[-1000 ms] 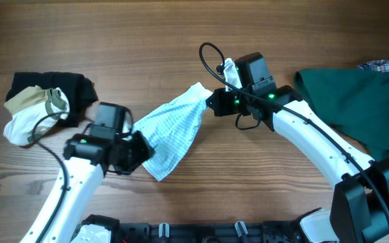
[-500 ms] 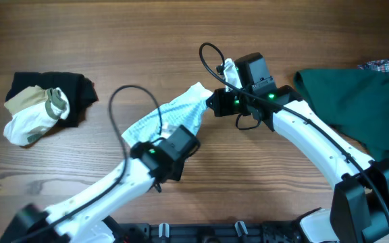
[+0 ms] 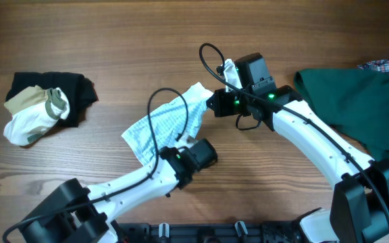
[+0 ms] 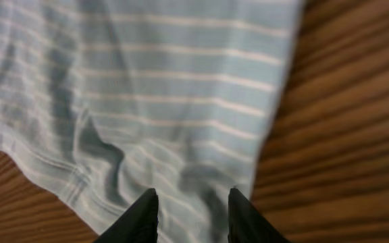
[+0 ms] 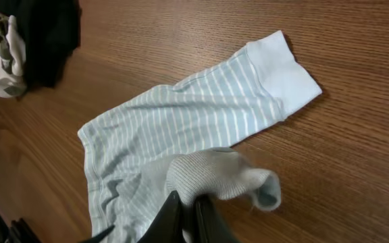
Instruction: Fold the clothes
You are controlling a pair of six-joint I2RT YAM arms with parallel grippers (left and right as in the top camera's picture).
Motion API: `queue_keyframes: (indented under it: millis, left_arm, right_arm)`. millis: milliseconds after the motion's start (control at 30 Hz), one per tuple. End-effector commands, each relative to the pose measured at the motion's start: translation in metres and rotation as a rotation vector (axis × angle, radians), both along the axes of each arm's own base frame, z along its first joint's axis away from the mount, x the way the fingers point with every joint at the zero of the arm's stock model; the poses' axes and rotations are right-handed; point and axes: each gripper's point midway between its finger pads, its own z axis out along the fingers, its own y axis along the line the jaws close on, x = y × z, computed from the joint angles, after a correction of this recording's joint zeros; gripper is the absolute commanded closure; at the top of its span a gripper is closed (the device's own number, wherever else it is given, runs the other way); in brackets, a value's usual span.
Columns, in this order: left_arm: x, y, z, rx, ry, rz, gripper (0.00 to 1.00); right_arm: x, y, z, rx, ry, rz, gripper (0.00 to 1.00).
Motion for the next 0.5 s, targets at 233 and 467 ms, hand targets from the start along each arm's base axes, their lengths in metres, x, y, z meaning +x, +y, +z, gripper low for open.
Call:
queue_keyframes:
  millis: [233, 467]
  left_arm:
    - [-0.018, -0.026, 0.000, -0.025, 0.019, -0.115, 0.47]
    - [-0.013, -0.018, -0.015, -0.018, 0.070, -0.047, 0.49]
  right_arm:
    - [0.004, 0.002, 0.002, -0.010, -0.011, 0.009, 0.93]
    - [0.003, 0.002, 0.001, -0.011, -0.008, 0.009, 0.93]
